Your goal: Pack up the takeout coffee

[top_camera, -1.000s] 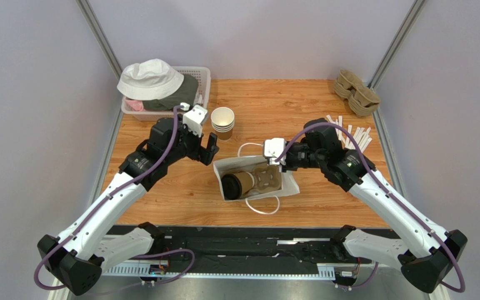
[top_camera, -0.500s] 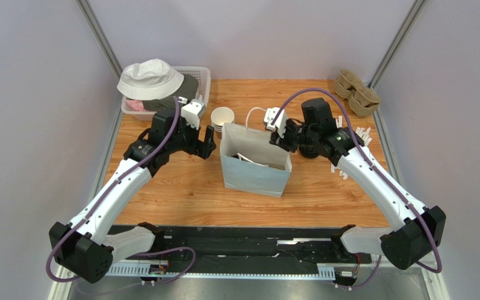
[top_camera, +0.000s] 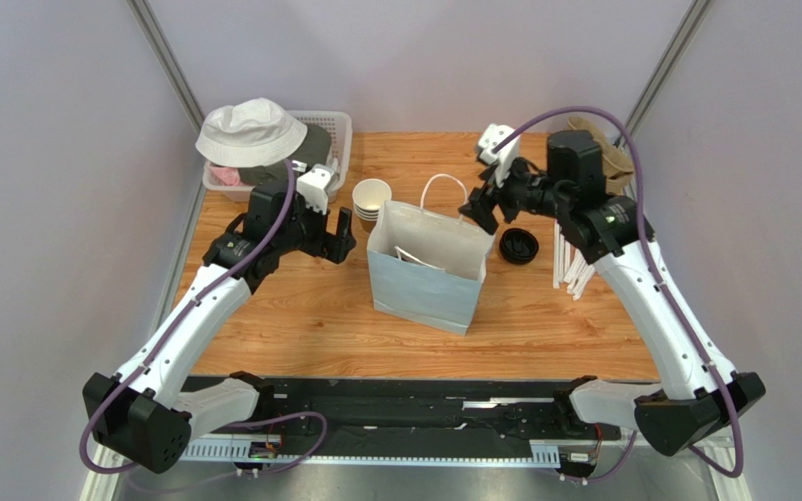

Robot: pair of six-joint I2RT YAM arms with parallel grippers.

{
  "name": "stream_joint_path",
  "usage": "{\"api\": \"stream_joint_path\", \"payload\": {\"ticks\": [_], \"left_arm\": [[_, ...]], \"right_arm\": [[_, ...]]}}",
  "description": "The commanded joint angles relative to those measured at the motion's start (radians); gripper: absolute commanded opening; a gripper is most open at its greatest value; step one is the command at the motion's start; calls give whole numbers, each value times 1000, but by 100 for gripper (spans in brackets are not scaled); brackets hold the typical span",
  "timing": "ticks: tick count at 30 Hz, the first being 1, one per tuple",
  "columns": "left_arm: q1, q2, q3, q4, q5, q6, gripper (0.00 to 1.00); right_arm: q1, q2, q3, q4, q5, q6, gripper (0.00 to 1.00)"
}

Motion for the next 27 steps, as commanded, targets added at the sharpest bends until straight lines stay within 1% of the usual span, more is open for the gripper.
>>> {"api": "stream_joint_path", "payload": {"ticks": [1, 2, 3, 4, 5, 6, 8, 9, 10, 11, 13, 14, 15, 17, 18, 22, 27], "left_arm": [[17, -1, 49, 35, -8, -6, 99], [20, 5, 52, 37, -13, -6, 99], [28, 6, 58, 40, -15, -7, 99], [32, 13, 61, 41, -18, -10, 99], [35, 17, 66, 43, -22, -9, 99], [38, 19, 74, 42, -25, -10, 99], [46, 29, 80, 45, -38, -7, 99], [48, 34, 84, 48, -39, -7, 99], [51, 40, 86, 49, -41, -6, 99], [52, 45, 87, 49, -45, -6, 99], [54, 52, 94, 46, -45, 2, 99], [57, 54, 94, 45, -45, 5, 99], [58, 56, 100, 37, -47, 16, 99], [63, 62, 104, 19, -48, 27, 99], [66, 62, 106, 14, -50, 40, 99], [84, 56, 107, -4, -47, 66, 99], [109, 59, 107, -21, -44, 74, 99]], "right_arm": [[-157, -51, 89, -15, 51, 215, 76], [-207, -47, 87, -35, 48, 243, 75], [-317, -39, 87, -46, 37, 271, 75], [-372, -9, 89, -61, 34, 309, 73], [-424, 10, 90, -92, 25, 320, 72], [-514, 34, 89, -106, 28, 318, 71], [-561, 103, 68, -121, 72, 283, 65], [-591, 129, 61, -118, 120, 274, 64], [-605, 157, 54, -114, 143, 266, 59], [-616, 227, 48, -94, 164, 263, 56], [-647, 307, 58, -71, 203, 271, 51], [-656, 347, 72, -58, 210, 275, 50], [-666, 437, 116, -57, 232, 274, 50], [-674, 517, 170, -55, 252, 274, 47], [-682, 595, 211, -52, 269, 271, 46], [-691, 735, 296, -52, 286, 283, 40], [-691, 820, 304, -34, 309, 283, 34]]}}
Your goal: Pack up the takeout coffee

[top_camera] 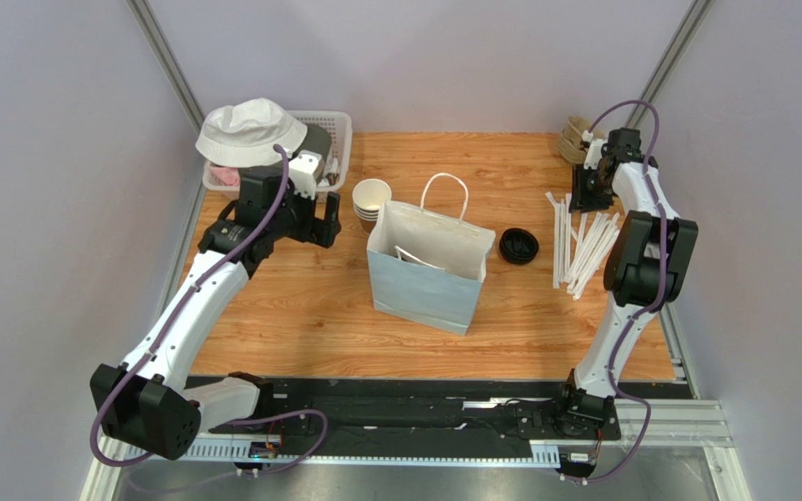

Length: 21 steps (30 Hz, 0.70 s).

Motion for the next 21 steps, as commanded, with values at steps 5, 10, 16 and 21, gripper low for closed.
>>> {"api": "stream_joint_path", "payload": {"ticks": [5, 10, 16, 21], "left_arm": [[34, 5, 39, -13, 15, 30, 99], [40, 23, 37, -17, 23, 30, 99], [47, 36, 42, -28, 23, 52, 99], [48, 37, 45, -36, 20, 55, 99]], "right_arm": [[-1, 65, 26, 68, 41, 4, 33], [1, 97, 37, 77, 39, 13, 33], [2, 146, 55, 88, 47, 2, 32], [2, 177, 76, 92, 57, -13, 24]]}}
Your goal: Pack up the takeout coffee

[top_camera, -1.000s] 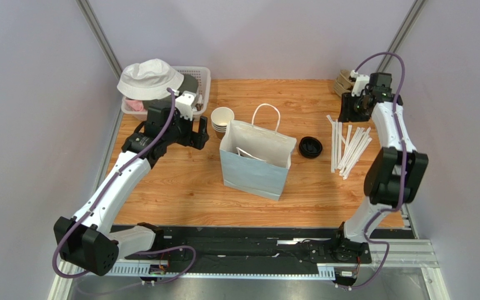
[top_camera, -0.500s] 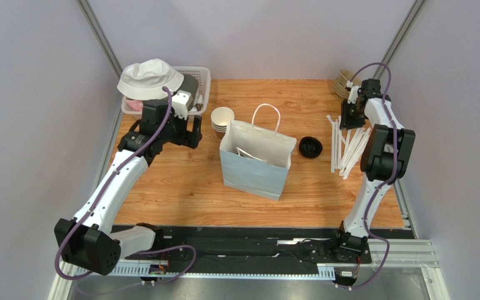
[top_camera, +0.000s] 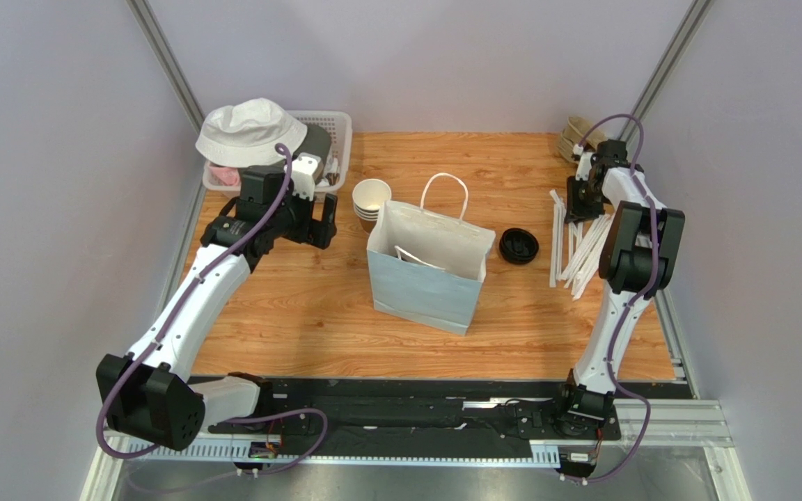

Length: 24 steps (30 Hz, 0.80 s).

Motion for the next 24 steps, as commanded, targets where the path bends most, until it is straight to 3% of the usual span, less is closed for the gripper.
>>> {"api": "stream_joint_path", "payload": {"ticks": [1, 9, 17, 24], "left_arm": [[9, -4, 46, -8, 14, 21, 99], [11, -5, 47, -5, 20, 17, 99], [11, -1, 40, 19, 38, 14, 99], [11, -4, 29, 19, 49, 11, 99]], "right_arm": [[2, 15, 52, 40, 17, -11, 22], [-8, -113, 44, -37, -71, 46, 1], [-18, -296, 9, -81, -161, 64, 0], [-18, -278, -44, -59, -178, 96, 0]]}}
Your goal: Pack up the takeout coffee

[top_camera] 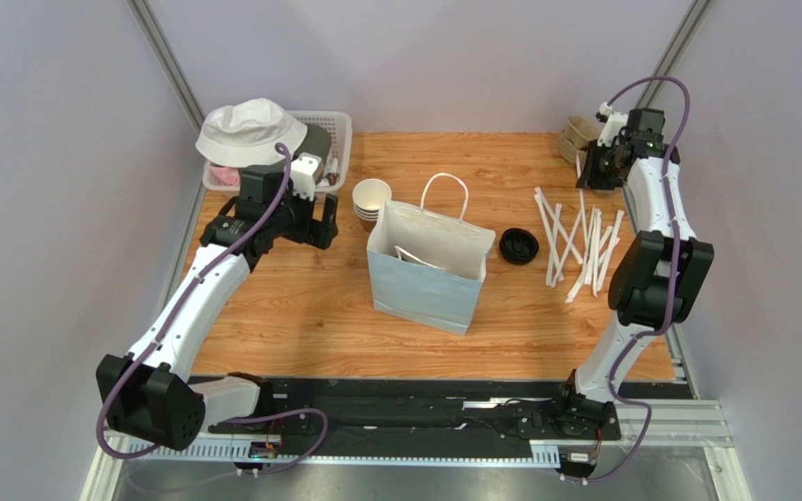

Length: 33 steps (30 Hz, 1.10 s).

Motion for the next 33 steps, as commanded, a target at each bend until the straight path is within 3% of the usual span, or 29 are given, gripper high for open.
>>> {"api": "stream_joint_path", "payload": {"ticks": [1, 12, 15, 18, 20, 23, 28, 33], "left_arm": [[6, -5, 24, 20, 21, 6, 99], [6, -56, 8, -24, 11, 45, 99], [6, -67, 18, -20, 25, 37, 99], [11, -67, 39, -20, 47, 14, 99], [16, -67, 47, -11, 68, 2, 99], [19, -74, 61, 5, 73, 0, 99], [37, -76, 77, 14, 76, -23, 99], [49, -100, 74, 51, 80, -55, 99]], "right_arm": [[-5, 41, -61, 22, -25, 36, 0], [-1, 113, -78, 97, -34, 36, 0], [-3, 21, -58, 103, -119, 53, 0], [0, -112, 5, 126, -292, 161, 0], [12, -219, 52, 216, -430, 318, 0], [93, -331, 129, 301, -536, 444, 0], [386, -462, 157, 336, -562, 441, 0], [679, -574, -25, 358, -477, 198, 0]]}}
